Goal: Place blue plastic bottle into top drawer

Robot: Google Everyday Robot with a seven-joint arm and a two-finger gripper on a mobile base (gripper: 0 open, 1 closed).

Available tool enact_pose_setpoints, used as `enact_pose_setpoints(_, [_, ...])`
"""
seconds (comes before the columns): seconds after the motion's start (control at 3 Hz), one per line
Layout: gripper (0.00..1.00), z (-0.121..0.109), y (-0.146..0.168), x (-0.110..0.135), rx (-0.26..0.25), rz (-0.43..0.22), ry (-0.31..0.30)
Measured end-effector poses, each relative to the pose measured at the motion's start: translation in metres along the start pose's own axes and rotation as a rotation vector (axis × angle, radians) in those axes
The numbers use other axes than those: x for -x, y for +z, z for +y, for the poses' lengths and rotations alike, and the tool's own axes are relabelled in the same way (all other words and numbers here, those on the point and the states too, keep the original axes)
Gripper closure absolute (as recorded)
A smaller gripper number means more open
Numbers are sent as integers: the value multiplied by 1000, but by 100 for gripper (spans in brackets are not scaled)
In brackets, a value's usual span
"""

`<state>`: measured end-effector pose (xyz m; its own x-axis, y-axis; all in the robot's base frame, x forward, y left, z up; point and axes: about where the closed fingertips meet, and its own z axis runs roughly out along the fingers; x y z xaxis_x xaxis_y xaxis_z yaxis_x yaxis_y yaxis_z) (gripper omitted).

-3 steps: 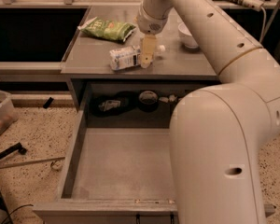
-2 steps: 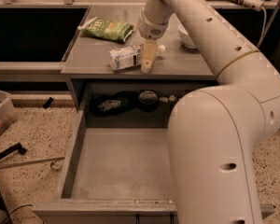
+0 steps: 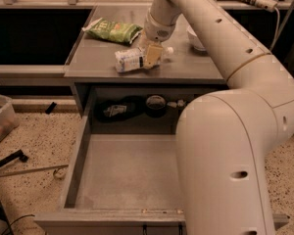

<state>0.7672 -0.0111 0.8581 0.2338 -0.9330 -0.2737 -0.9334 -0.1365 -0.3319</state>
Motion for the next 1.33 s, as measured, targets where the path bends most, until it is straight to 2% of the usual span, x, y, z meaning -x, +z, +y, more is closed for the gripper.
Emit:
enact_pose_setpoints(0.33, [65, 5, -4, 0, -13, -4, 2])
enact_pose_setpoints(0.67, [89, 21, -29, 8, -76, -37, -36])
enact_pose_setpoints(1.0, [100, 50, -66, 35, -175, -147, -27])
enact_pose_setpoints(1.33, [100, 93, -79, 54, -219, -238, 13])
